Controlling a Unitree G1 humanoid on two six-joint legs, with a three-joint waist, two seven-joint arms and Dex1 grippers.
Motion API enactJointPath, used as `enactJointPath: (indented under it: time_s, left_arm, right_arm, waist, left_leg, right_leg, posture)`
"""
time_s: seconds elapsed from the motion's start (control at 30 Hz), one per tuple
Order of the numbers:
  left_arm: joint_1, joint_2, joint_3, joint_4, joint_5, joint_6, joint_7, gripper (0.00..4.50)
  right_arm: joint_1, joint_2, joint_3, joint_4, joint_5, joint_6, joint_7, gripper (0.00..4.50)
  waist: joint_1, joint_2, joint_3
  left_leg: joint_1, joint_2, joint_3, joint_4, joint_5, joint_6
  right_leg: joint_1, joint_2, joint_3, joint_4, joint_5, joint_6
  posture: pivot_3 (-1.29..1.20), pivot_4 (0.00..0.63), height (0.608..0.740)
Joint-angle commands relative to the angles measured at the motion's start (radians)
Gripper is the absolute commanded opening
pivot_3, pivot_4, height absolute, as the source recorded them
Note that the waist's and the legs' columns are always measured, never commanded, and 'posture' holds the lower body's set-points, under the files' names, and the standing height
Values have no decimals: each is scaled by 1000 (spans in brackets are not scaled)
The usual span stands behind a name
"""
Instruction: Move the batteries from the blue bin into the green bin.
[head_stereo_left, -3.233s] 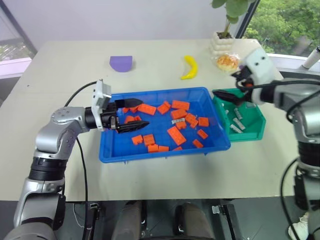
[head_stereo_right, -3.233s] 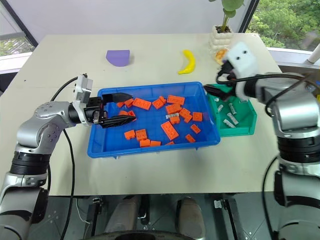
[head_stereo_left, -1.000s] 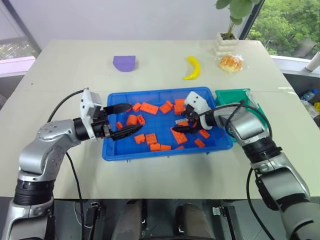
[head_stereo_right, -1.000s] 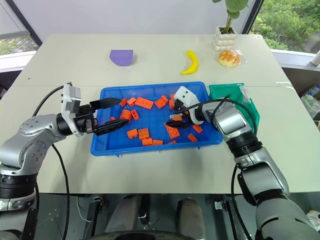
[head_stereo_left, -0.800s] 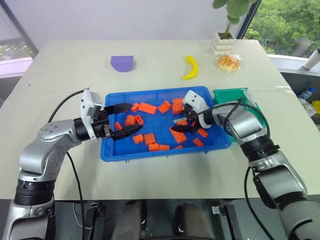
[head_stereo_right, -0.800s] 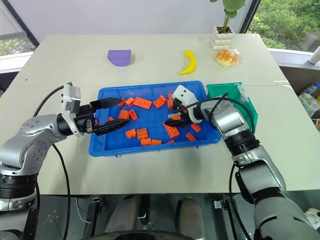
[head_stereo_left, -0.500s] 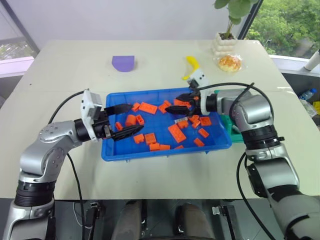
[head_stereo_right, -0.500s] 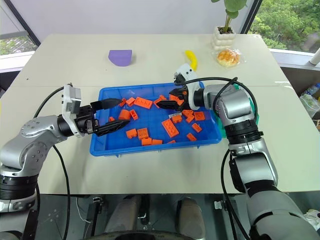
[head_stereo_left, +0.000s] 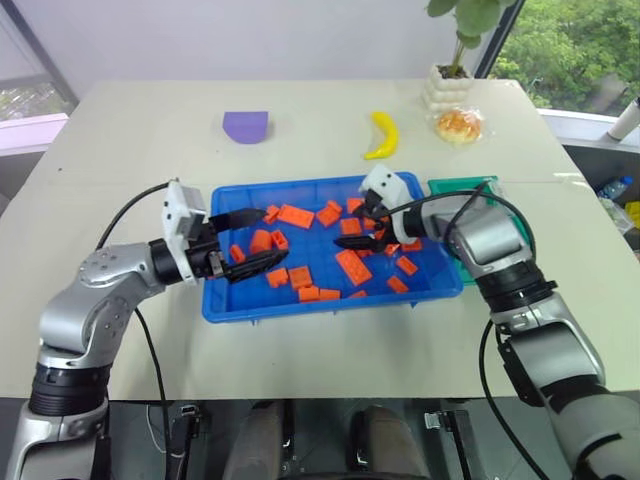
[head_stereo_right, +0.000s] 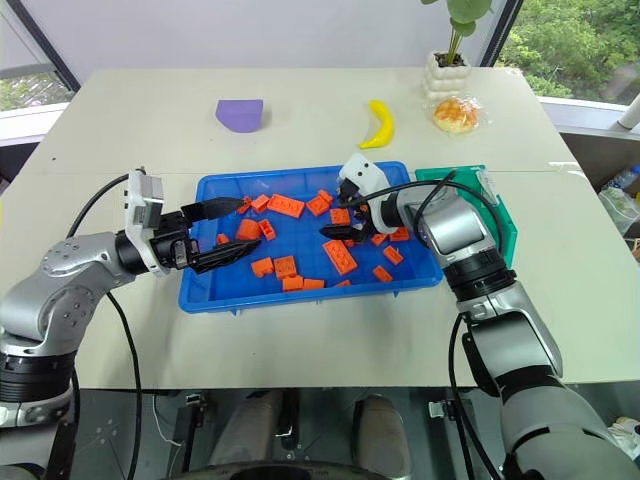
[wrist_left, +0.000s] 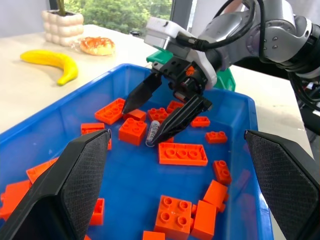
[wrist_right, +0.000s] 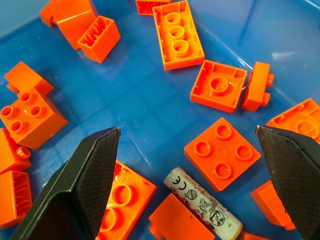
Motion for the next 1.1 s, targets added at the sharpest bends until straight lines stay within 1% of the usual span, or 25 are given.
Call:
enactJointPath:
  time_s: [0.03, 0.27, 0.3, 0.37, 0.4, 0.47, 0.5, 0.67, 0.8, 0.93, 0.97, 1.0, 1.03, 1.1]
  left_arm:
    - [-3, 2, 22, -34, -23, -5, 3, 4500]
    - [-3, -2, 23, -38, -25, -4, 10, 4500]
    - [-2, -2, 25, -39, -25, -4, 11, 4500]
    - [3, -3, 27, -44, -26, -4, 14, 4500]
    - [5, -3, 28, -46, -26, -4, 16, 4500]
    - [9, -3, 29, -50, -27, -3, 18, 4500]
    - [10, -3, 30, -51, -28, -3, 20, 4500]
    - [18, -2, 31, -55, -29, -5, 22, 4500]
    - [16, -4, 25, -48, -25, -8, 19, 4500]
    - [11, -6, 21, -43, -23, -10, 15, 4500]
    - [10, -6, 20, -42, -23, -11, 13, 4500]
    - [10, -6, 20, -42, -23, -10, 12, 4500]
    - [8, -7, 19, -42, -23, -10, 11, 4500]
    - [6, -7, 19, -41, -23, -9, 10, 4500]
  right_arm:
    - [-8, 9, -1, 31, -21, -44, -4, 4454]
    - [-18, 31, 28, 114, -71, -113, 6, 4454]
    - [-21, 36, 28, 129, -78, -127, 4, 4221]
    - [-27, 47, 23, 155, -88, -146, -2, 3535]
    - [-30, 51, 21, 162, -92, -152, -2, 3112]
    - [-35, 57, 18, 165, -96, -153, 0, 2013]
    - [-35, 58, 17, 161, -97, -153, 3, 1769]
    - [-44, 76, -13, 117, -75, -136, 3, 1774]
    - [-65, 138, -60, 2, 13, -27, 12, 1774]
    - [-50, 177, -59, -83, 53, 34, 2, 1774]
    - [-42, 183, -52, -87, 49, 30, -6, 2802]
    - [-34, 185, -42, -91, 44, 27, -9, 3170]
    - [-25, 183, -29, -94, 38, 20, -8, 3704]
    - [-16, 173, -11, -97, 24, 5, -6, 4480]
  waist:
    - [-1, 0, 0]
    - [-1, 0, 0]
    - [-1, 0, 0]
    - [-1, 0, 0]
    - [-1, 0, 0]
    - [-1, 0, 0]
    - [-1, 0, 0]
    - [-2, 0, 0]
    - [-4, 0, 0]
    - [-3, 0, 0]
    - [1, 0, 0]
    - [3, 0, 0]
    - [4, 0, 0]
    - [3, 0, 0]
  left_leg:
    - [0, 0, 0, 0, 0, 0]
    - [0, 0, 0, 0, 0, 0]
    - [0, 0, 0, 0, 0, 0]
    - [0, 0, 0, 0, 0, 0]
    - [0, 0, 0, 0, 0, 0]
    - [0, 0, 0, 0, 0, 0]
    - [0, 0, 0, 0, 0, 0]
    - [0, 0, 0, 0, 0, 0]
    - [0, 0, 0, 0, 0, 0]
    - [0, 1, 0, -1, 0, 0]
    - [0, 0, 0, -1, 0, 0]
    - [0, 0, -1, 0, 0, 0]
    - [0, 0, -1, 0, 0, 0]
    - [0, -1, -1, 0, 0, 0]
  right_leg:
    - [0, 0, 0, 0, 0, 0]
    - [0, 0, 0, 0, 0, 0]
    - [0, 0, 0, 0, 0, 0]
    - [0, 0, 0, 0, 0, 0]
    - [0, 0, 0, 0, 0, 0]
    - [0, 0, 0, 0, 0, 0]
    - [0, 0, 0, 0, 0, 0]
    - [0, 0, 0, 0, 0, 0]
    - [0, 0, 0, 0, 0, 0]
    - [-1, 1, 0, 0, 0, 0]
    - [0, 1, 0, 0, 0, 0]
    - [0, 0, 0, 0, 0, 0]
    - [0, 0, 0, 0, 0, 0]
    - [0, 0, 0, 0, 0, 0]
  posture:
    - [0, 150, 739]
    - [0, 150, 739]
    - [0, 150, 739]
    - [0, 150, 739]
    - [0, 150, 739]
    - [0, 150, 739]
    - [0, 150, 739]
    - [0, 150, 739]
    - [0, 150, 739]
    - [0, 150, 739]
    - [0, 150, 739]
    - [0, 150, 739]
    - [0, 150, 739]
    - [0, 150, 739]
